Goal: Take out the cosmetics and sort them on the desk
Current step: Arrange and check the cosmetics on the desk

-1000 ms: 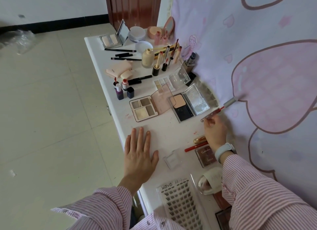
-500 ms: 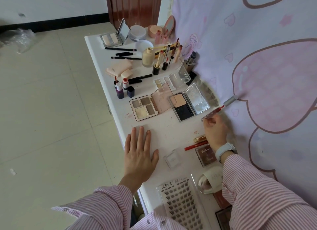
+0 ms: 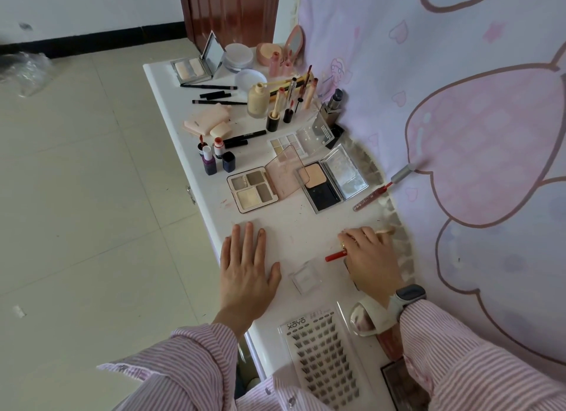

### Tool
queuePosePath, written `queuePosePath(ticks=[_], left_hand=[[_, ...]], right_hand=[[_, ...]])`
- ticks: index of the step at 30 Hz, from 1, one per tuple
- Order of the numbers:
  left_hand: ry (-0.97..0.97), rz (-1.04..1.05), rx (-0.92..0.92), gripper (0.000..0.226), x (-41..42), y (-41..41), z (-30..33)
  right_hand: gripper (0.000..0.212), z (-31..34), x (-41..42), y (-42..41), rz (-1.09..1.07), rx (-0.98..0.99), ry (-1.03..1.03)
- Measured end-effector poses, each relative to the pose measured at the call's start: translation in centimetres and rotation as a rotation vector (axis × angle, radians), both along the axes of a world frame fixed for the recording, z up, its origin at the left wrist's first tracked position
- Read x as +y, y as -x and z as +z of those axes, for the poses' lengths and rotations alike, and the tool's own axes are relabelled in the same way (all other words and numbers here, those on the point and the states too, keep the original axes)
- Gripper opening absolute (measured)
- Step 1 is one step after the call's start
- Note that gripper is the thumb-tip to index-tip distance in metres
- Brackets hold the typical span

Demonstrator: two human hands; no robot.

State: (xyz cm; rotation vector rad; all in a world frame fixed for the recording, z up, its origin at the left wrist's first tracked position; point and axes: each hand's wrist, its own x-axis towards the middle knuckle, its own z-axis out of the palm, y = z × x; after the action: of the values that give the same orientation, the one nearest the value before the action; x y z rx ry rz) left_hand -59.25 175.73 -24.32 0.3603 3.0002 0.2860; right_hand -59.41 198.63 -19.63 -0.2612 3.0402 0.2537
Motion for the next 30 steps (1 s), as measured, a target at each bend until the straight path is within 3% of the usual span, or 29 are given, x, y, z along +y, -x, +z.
queuePosePath(ticks=[5,7,9,12,14,16,18,20,24,28,30], left_hand=[[-0.002,0.002,-0.044,0.066,0.0,0.1,0.2],[-0.009,0.000,-0.050,0.066,0.0,0.1,0.2],[-0.018,-0.006,-0.057,0.066,0.0,0.2,0.3],[-0.047,-0.003,-0.083,0.066,0.0,0.2,0.8],[-0.105,0.021,-0.087,0.062,-0.1,0.3,1.1],[-0.360,0.066,-0.107,0.049,-0.1,0.5,1.5],[-0.721,0.102,-0.170,0.041,-0.1,0.3,3.3],[-0.885,0.037,-0.210,0.047,0.2,-0.3,5.5],[-0.741,-0.173,0.069,0.027,1.1,-1.6,6.8],[-0.653,-0.226,0.106,0.033,1.3,-2.3,7.0],[-0.706,-0.202,0.042,0.039,1.4,-2.3,7.3]], right_hand=[[0.043,0.5,0.5,1.5,0.118,-0.175,-0.128],[0.048,1.5,0.2,1.6,0.178,-0.135,-0.146],[0.033,3.0,-0.4,1.4,0.197,-0.012,-0.091],[0.015,4.3,-1.4,1.0,0.212,0.232,0.249],[0.011,5.1,-2.7,0.7,0.042,0.262,0.609],[0.012,5.8,-4.1,0.3,-0.253,0.229,1.038],[0.015,6.2,-5.3,-0.2,-0.532,0.077,1.416],[0.011,6.1,-6.1,-0.7,-0.669,-0.064,1.556],[0.007,5.8,-7.2,-1.7,-0.689,-0.273,1.550],[0.020,6.0,-7.4,-2.1,-0.557,-0.239,1.199],[0.025,6.3,-7.5,-2.4,-0.506,-0.217,1.126]])
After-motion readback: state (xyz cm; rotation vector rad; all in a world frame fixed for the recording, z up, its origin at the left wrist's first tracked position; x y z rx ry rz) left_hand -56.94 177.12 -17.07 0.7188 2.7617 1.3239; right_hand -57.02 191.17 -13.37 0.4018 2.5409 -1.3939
